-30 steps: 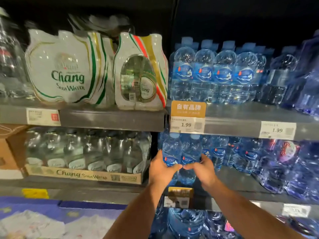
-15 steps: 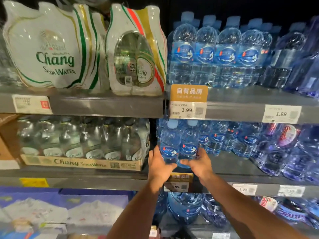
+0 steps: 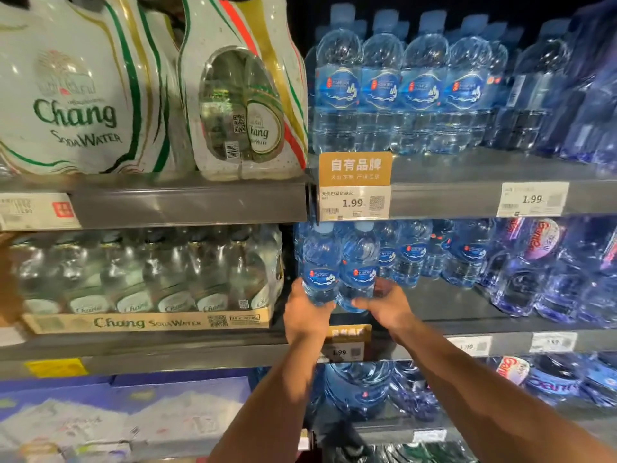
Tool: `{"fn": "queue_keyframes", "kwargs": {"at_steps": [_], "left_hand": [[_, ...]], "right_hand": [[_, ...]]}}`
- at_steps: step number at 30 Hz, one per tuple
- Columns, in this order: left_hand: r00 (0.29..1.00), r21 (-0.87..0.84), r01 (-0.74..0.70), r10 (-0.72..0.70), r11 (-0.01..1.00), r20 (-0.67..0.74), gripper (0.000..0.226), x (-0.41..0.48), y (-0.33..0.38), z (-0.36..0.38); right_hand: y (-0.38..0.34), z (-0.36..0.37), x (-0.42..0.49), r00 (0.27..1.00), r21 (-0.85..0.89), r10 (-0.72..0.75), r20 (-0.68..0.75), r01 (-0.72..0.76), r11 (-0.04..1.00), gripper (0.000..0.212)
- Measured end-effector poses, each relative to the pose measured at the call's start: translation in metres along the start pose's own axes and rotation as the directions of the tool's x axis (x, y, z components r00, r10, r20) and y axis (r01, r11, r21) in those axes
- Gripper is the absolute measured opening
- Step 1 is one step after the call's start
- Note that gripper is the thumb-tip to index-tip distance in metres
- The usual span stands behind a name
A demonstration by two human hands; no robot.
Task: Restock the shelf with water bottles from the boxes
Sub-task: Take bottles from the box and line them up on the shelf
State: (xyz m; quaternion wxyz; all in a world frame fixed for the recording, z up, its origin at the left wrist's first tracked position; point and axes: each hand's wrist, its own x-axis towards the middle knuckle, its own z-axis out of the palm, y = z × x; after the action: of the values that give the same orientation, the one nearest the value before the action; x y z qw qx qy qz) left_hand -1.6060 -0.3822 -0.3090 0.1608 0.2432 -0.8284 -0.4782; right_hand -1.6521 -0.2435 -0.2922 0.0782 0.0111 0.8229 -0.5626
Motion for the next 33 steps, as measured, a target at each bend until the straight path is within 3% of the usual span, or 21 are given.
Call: {"fn": "queue_keyframes", "kwargs": {"at_steps": [2,5,9,14,18,25,33], "left_hand": [[1.000,0.037,0.028,-0.029,0.999,0.012,0.055,-0.003,0.003,-0.004],[1.000,0.182,0.004,-0.004,0.983,-0.002,0.041,-0.015,0.008,-0.015],[0.994,0.518,-0.104,0.080,0.849,0.068,0.035,-0.044,0.019,-0.026],[0.995,0.671,-0.097,0.046,0.735,0.093,0.033,-0.096,0.041,-0.030],[0.989,0.775,-0.146,0.065,0.615,0.134,0.037,-0.132,0.058,-0.028],[0.958,0.798,-0.285,0.135,0.530,0.253,0.034,-0.187,0.063,-0.021],[0.916,0.755,-0.394,0.161,0.525,0.367,0.026,-0.270,0.024,-0.028]], "right_hand": [[-0.004,-0.002,-0.005,0.999,-0.197,0.018,0.034,-0.011,0.980,0.031],[-0.014,-0.016,-0.019,0.992,-0.546,0.019,0.124,0.052,0.836,0.037],[-0.018,-0.038,-0.037,0.977,-0.728,-0.024,0.212,0.175,0.663,0.035],[-0.013,-0.058,-0.061,0.924,-0.803,-0.080,0.373,0.365,0.471,0.043],[-0.012,-0.080,-0.093,0.922,-0.829,-0.113,0.369,0.382,0.409,0.042],[0.015,-0.109,-0.145,0.943,-0.872,-0.115,0.312,0.332,0.359,0.044],[0.062,-0.112,-0.235,0.970,-0.900,0.003,0.245,0.226,0.372,0.042]]}}
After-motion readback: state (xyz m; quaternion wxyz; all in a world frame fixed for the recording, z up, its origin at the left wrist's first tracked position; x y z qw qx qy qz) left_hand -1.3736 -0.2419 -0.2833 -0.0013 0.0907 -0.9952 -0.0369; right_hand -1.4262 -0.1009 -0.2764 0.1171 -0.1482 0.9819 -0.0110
